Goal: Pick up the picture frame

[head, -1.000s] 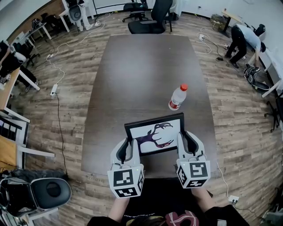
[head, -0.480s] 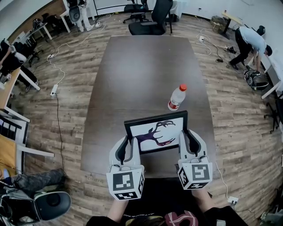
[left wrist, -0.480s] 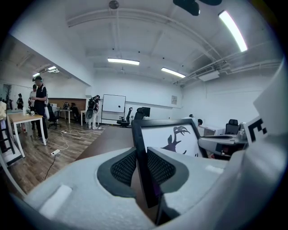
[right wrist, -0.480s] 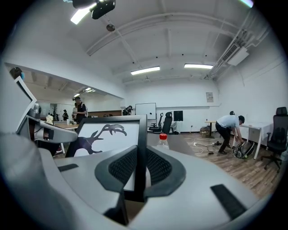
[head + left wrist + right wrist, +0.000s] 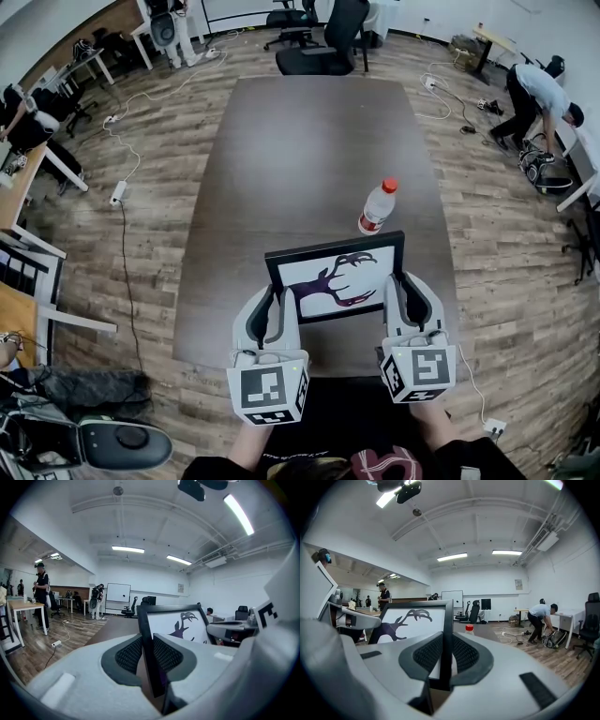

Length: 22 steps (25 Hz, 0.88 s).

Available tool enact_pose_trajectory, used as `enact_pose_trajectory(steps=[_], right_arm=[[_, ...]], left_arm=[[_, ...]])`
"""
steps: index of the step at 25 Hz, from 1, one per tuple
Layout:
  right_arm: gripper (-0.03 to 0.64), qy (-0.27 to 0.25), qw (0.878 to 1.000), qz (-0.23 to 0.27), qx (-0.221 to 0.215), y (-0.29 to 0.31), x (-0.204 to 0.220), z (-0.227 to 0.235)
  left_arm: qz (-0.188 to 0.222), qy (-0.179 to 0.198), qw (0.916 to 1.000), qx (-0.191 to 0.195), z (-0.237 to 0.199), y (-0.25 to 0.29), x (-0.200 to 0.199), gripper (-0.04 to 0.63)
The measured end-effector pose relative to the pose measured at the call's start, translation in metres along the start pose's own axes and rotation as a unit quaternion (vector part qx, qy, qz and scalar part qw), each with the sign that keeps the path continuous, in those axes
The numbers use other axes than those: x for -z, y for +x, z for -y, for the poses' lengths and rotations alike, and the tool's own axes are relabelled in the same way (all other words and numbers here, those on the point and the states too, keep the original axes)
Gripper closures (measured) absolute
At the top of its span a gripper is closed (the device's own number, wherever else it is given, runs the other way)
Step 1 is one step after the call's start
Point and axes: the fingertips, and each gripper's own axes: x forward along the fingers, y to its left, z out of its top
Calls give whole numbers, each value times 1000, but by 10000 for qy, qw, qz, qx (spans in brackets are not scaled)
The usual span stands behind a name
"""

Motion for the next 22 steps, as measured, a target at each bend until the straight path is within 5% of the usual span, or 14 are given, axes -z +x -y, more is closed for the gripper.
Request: enact_pose_trajectory(steps=[22], right_arm=[[548,22,10000,-41,13,2,6,1]], left_arm=[[-27,7,10000,-10,-1,4,4,514]])
